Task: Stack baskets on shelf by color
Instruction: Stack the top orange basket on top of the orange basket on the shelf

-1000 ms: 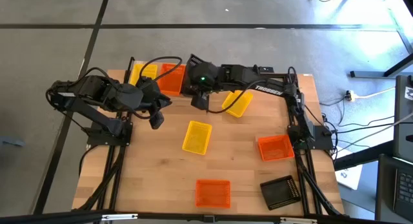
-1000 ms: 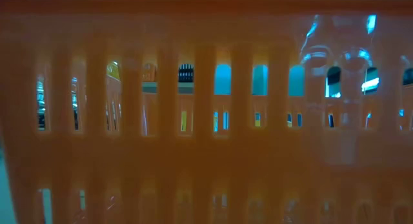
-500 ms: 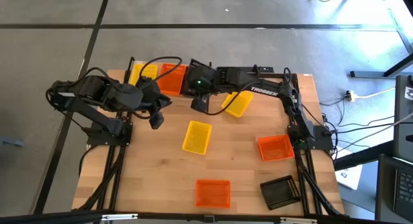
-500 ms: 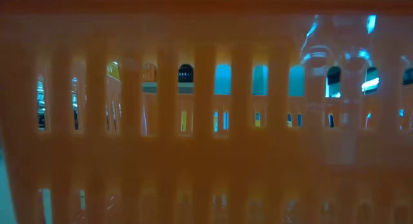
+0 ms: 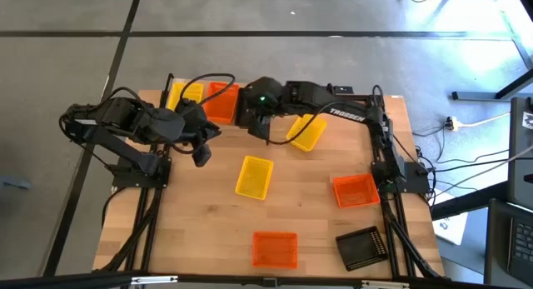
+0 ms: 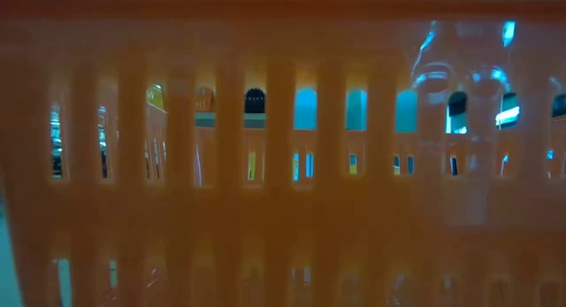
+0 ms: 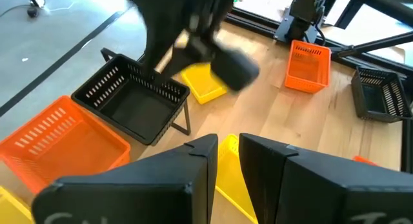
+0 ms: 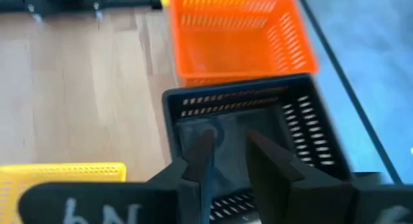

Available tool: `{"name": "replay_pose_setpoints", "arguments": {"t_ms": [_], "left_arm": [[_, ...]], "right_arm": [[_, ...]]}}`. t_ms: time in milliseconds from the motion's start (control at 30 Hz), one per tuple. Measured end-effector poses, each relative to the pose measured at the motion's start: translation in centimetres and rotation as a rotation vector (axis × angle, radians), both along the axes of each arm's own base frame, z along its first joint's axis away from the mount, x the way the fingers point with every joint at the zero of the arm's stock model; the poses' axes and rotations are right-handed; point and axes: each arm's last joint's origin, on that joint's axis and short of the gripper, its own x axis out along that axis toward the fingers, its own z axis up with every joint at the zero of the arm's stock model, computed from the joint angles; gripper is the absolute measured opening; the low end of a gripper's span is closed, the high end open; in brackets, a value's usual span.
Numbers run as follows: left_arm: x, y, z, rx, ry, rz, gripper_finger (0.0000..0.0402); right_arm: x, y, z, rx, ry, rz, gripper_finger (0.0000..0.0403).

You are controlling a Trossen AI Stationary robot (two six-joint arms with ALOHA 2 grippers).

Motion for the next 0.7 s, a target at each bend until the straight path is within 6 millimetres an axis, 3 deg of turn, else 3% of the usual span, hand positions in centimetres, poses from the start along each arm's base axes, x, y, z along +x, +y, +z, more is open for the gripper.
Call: {"name": "replay_pose_setpoints", "arguments": {"t_ms": [233, 400, 600, 700], "left_arm": [[-0.5, 0.1, -0.6, -0.002, 0.071, 0.013, 0.0055], [-0.7, 0.1, -0.9, -0.015, 0.116, -0.012, 0.0055], [-0.7, -0.1, -1.0, -0.05, 0.125, -0.054, 0.0055], [-0.7, -0.1, -1.0, -0.057, 0.13, -0.071, 0.0055]], "right_arm": [[-3.6, 3.2, 4.4, -0.05, -0.021, 0.19, 0.008], [-6.7, 5.8, 6.5, -0.063, 0.033, 0.342, 0.008], [-10.1, 7.9, 5.4, 0.007, 0.336, 0.496, 0.0079], [-10.2, 8.8, 4.9, 0.09, 0.348, 0.505, 0.0078]]}}
